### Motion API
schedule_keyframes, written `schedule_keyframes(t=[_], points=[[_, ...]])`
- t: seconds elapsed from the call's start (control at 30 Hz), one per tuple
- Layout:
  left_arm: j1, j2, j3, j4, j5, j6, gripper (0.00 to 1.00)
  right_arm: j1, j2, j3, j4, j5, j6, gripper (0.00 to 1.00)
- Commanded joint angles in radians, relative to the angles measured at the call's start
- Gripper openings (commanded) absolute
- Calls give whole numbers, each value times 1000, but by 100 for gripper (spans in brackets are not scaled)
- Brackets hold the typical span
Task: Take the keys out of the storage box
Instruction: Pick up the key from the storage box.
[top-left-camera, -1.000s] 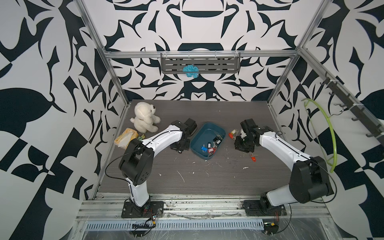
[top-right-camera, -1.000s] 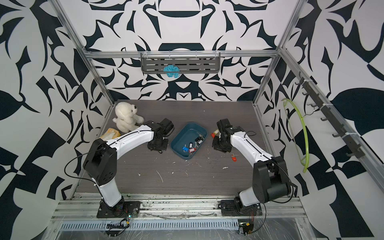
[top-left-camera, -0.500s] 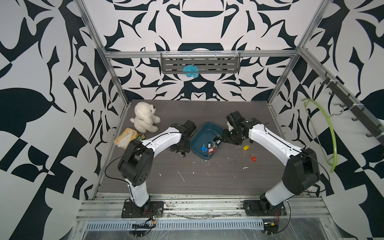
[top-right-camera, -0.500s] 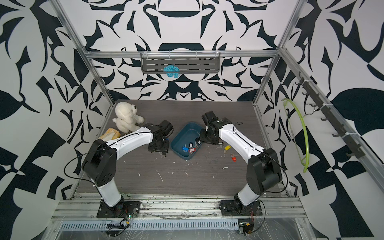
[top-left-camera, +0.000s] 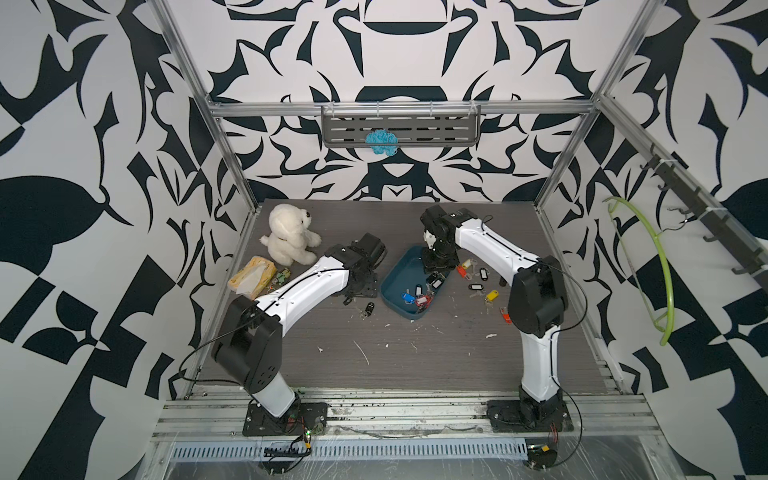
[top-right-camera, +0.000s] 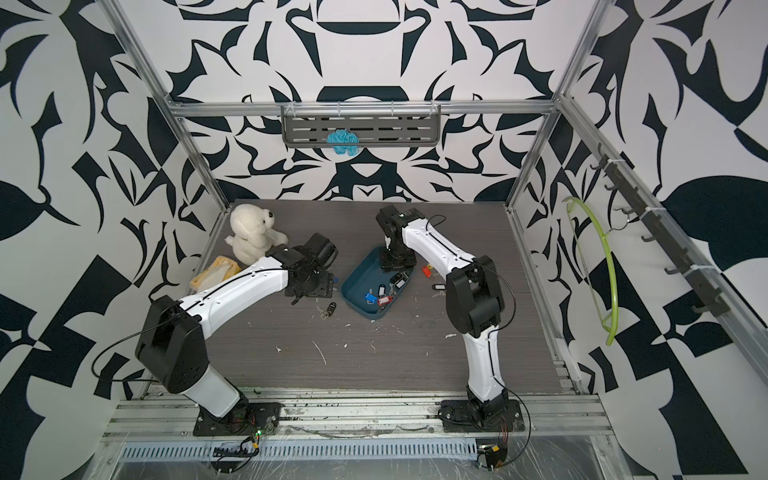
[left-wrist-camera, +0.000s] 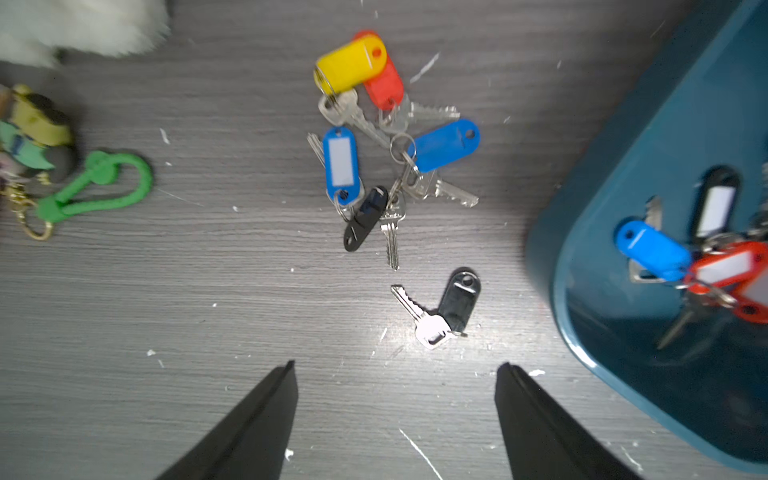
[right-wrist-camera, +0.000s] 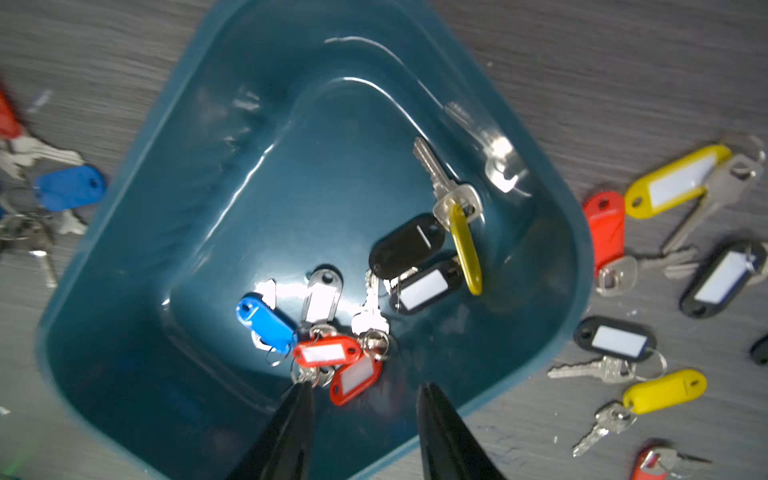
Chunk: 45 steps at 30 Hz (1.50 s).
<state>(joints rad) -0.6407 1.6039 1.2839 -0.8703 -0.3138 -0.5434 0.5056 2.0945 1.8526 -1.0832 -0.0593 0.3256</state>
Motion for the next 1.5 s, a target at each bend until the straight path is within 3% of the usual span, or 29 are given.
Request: schedule_keyframes(t=[0.0, 0.27, 0.77, 1.47], points=[[9, -48, -31, 15, -19, -3, 83, 15, 38, 78, -107, 19, -74, 46], [16, -53, -42, 19, 4, 5, 84, 34, 148, 132, -127, 36, -105, 43], [18, -50, -55, 34, 28, 0, 84, 39, 211, 169, -148, 158, -126, 39], [17, -21, -54, 32, 43, 5, 83, 49, 255, 206, -153, 159, -130, 35]])
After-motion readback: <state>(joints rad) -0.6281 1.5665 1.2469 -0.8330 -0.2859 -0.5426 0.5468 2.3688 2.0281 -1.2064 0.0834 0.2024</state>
